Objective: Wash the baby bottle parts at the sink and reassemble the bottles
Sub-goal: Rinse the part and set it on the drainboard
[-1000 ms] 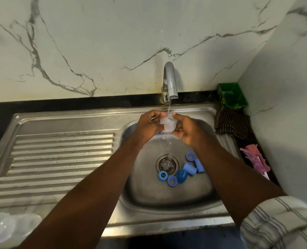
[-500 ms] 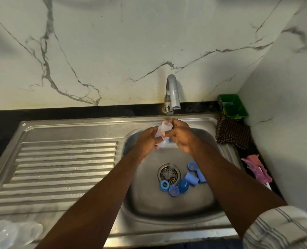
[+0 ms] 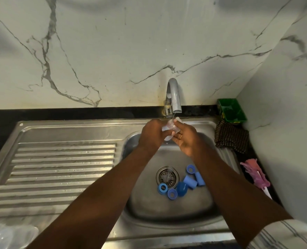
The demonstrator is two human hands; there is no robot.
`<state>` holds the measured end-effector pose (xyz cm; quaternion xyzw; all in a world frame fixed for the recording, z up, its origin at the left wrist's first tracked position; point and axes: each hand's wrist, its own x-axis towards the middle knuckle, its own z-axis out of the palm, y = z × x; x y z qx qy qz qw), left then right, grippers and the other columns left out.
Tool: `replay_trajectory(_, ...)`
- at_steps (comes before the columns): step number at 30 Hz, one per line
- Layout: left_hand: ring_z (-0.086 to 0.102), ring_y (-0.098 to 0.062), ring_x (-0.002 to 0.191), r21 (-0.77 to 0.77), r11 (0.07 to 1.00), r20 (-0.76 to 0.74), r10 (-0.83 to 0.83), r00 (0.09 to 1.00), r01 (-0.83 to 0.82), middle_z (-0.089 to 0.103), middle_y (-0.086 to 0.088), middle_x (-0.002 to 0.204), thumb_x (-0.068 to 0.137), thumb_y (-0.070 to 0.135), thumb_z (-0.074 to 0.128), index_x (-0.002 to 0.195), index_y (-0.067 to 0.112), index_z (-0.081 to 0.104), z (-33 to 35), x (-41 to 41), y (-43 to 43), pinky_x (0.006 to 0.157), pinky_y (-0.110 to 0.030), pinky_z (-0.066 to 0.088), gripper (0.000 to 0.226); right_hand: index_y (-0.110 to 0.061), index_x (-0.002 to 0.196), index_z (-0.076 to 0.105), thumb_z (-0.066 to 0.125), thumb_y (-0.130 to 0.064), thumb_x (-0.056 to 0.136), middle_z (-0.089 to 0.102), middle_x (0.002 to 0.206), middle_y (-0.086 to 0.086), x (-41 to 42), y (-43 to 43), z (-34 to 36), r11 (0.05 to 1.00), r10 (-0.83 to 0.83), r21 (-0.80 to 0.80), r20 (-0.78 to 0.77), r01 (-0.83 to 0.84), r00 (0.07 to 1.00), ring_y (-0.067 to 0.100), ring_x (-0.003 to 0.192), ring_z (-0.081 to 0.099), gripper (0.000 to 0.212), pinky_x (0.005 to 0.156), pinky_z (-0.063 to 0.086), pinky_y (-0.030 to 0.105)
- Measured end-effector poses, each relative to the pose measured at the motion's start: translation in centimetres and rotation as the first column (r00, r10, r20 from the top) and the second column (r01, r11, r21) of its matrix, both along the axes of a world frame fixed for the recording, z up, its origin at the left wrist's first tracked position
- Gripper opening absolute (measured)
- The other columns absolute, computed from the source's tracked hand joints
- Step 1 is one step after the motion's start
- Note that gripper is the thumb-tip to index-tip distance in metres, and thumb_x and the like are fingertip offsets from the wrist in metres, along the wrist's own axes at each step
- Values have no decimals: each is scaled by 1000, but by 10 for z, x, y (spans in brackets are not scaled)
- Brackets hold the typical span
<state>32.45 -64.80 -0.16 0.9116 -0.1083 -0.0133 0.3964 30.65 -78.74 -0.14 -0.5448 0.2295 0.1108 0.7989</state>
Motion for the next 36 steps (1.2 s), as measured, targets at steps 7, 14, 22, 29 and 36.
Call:
replay_trajectory(7,72,-27,95,-246,966,-445,-40,894,-79,74,-11,106,99,39,61,115,8,71,-4,0,14,91,-45,58,36,-12,125,62,56,-19,99,72,115,12,2,5,5,965,236,-110,-21,-237,971,25,98,71,27,85,58,38)
replay_trajectory(14,66,-26,110,-464,818,-617,-25,786,-338,67,-9,122,102,27,57,131,14,58,-3,-10,17,91,-36,57,32,-9,128,58,75,-9,85,70,117,10,4,5,4,879,325,-360,-30,-314,945,25,102,70,46,83,60,39)
replay_trajectory(22,68,-23,104,-409,849,-563,53,825,-334,71,-10,113,94,16,68,119,9,68,-12,-22,13,95,-40,57,25,-14,130,56,82,-21,79,65,122,7,-9,-1,7,711,403,-619,-30,-334,915,24,110,63,58,98,53,46)
replay_trajectory(29,71,-19,96,-280,853,-594,206,778,-440,75,-3,101,96,23,64,109,17,71,-22,-28,32,92,-40,57,17,-15,129,53,84,-26,78,58,113,-6,-9,9,26,522,340,-850,134,-68,931,11,100,55,60,84,43,25)
replay_trajectory(36,69,-20,96,-325,833,-575,203,793,-448,73,-3,102,94,23,66,105,16,71,-15,-29,44,89,-41,57,14,-22,125,55,84,-21,76,63,119,-2,-23,8,8,491,313,-870,119,-53,942,15,107,57,57,89,46,29)
